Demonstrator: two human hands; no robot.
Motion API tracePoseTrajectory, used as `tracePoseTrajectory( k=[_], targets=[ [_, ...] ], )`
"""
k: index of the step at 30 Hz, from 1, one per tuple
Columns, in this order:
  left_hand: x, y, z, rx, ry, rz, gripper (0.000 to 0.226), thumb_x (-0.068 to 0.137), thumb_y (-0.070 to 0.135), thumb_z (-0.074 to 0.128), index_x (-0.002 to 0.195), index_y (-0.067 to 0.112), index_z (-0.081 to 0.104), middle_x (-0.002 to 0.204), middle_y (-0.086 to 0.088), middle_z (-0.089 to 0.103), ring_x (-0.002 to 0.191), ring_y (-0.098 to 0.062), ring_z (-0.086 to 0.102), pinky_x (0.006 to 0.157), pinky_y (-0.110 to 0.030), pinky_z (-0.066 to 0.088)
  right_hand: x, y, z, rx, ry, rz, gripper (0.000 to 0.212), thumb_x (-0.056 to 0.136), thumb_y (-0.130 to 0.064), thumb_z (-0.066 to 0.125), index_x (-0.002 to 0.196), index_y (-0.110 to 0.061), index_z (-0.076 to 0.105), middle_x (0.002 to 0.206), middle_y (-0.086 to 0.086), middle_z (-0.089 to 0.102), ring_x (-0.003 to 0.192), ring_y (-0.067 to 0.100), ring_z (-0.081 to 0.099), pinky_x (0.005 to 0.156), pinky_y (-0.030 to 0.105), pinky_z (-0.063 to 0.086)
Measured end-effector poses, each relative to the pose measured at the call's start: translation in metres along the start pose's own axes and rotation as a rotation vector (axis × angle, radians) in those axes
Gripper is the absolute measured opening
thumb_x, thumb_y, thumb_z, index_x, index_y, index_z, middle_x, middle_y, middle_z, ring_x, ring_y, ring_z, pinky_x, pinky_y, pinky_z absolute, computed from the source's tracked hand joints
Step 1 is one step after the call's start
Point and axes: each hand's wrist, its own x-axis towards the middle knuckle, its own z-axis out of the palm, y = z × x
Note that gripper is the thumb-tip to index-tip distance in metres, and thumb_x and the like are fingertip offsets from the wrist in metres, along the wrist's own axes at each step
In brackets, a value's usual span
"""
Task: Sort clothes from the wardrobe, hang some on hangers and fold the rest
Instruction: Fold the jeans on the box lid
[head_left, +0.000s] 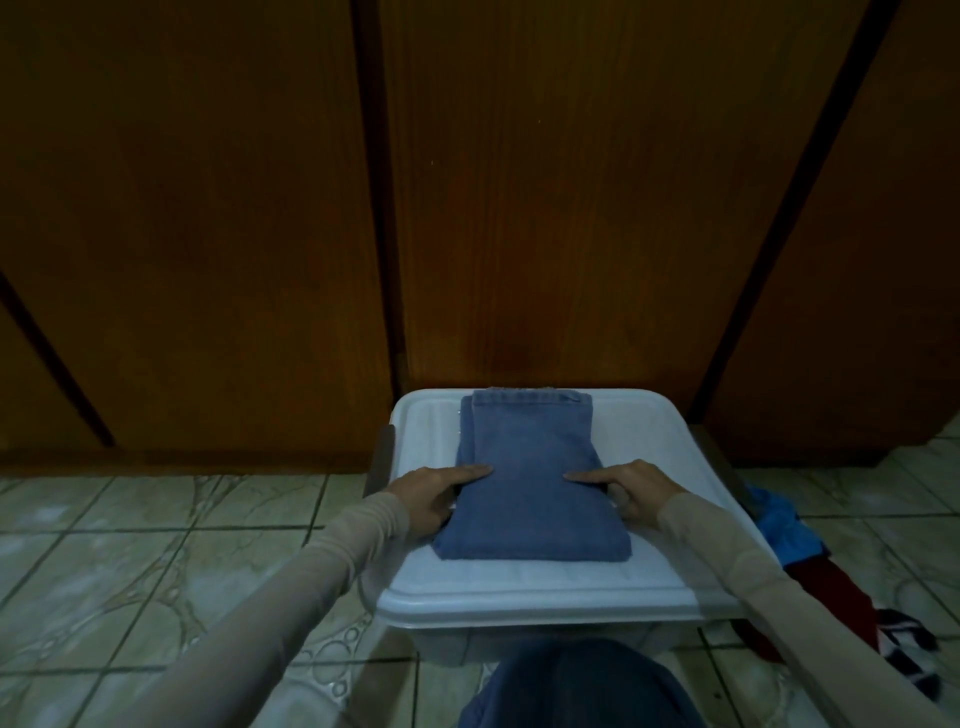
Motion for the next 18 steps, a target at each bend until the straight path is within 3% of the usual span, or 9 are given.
tracePoseTrajectory(
  k=[2,5,9,11,12,13,15,18],
  targets=[
    [-0.002,-0.004,-0.003,-0.069,-0.068,0.01,0.062,0.093,0.019,0.055,0.142,0.041,0.026,0.145,-0.001,0.04,0.131,-0.022,0.041,0.112,-0.034,0.033,-0.007,-0.004,-0.001,-0.082,0.043,-0.02,0.052,0.091,-0.017,0.059,0.135,-0.039,0.044,0.136,-0.001,0.05,0.122,0.019,0.049,0.107,0.026,0.035],
    [-0.009,-0.002,-0.005,-0.309,-0.058,0.013,0.049,0.092,0.01,0.055,0.13,0.038,0.043,0.138,0.0,0.048,0.127,-0.018,0.044,0.11,-0.032,0.035,-0.016,-0.003,0.005,0.054,0.082,0.034,0.038,0.096,-0.016,0.049,0.126,-0.039,0.053,0.132,-0.002,0.055,0.119,0.017,0.052,0.104,0.025,0.037],
    [-0.024,0.013,0.003,-0.724,0.091,-0.122,0.024,0.094,0.005,0.049,0.106,0.021,0.06,0.114,-0.005,0.062,0.111,-0.021,0.055,0.107,-0.039,0.039,-0.028,-0.006,0.007,0.084,0.11,0.179,0.033,0.097,-0.017,0.046,0.129,-0.014,0.052,0.132,0.007,0.052,0.123,0.023,0.047,0.1,0.026,0.033],
    [-0.025,0.024,0.003,-0.83,0.174,-0.19,0.021,0.094,0.002,0.047,0.112,0.005,0.058,0.114,-0.015,0.06,0.105,-0.026,0.057,0.099,-0.036,0.043,-0.029,-0.012,0.008,0.147,0.156,0.22,0.027,0.096,-0.021,0.049,0.119,-0.008,0.057,0.125,0.012,0.055,0.119,0.027,0.049,0.093,0.028,0.034],
    [-0.023,0.028,0.004,-0.877,0.179,-0.201,0.022,0.095,0.004,0.045,0.115,0.002,0.056,0.116,-0.016,0.059,0.102,-0.024,0.057,0.095,-0.032,0.044,-0.026,-0.013,0.011,0.239,0.205,0.227,0.021,0.095,-0.025,0.051,0.105,-0.009,0.062,0.114,0.014,0.06,0.109,0.028,0.055,0.087,0.03,0.038],
    [-0.02,0.033,0.004,-0.91,0.175,-0.208,0.025,0.098,0.011,0.044,0.118,0.002,0.055,0.12,-0.015,0.058,0.1,-0.022,0.058,0.094,-0.029,0.045,-0.025,-0.015,0.012,0.37,0.252,0.218,0.02,0.094,-0.027,0.053,0.088,-0.012,0.065,0.101,0.016,0.065,0.097,0.03,0.06,0.083,0.034,0.042],
    [-0.014,0.041,0.004,-0.925,0.181,-0.236,0.034,0.1,0.026,0.039,0.119,0.004,0.056,0.128,-0.013,0.057,0.11,-0.026,0.057,0.102,-0.036,0.043,-0.022,-0.016,0.013,0.622,0.336,0.22,0.033,0.093,-0.027,0.055,0.065,-0.012,0.063,0.077,0.013,0.066,0.077,0.029,0.061,0.078,0.041,0.048],
    [-0.006,0.052,0.007,-0.734,0.292,-0.356,0.054,0.101,0.042,0.023,0.122,0.007,0.057,0.13,-0.012,0.055,0.117,-0.031,0.052,0.104,-0.035,0.037,-0.024,-0.022,0.012,0.787,0.371,0.229,0.037,0.096,-0.025,0.051,0.065,-0.01,0.063,0.076,0.009,0.066,0.075,0.024,0.059,0.07,0.028,0.045]
  ],
)
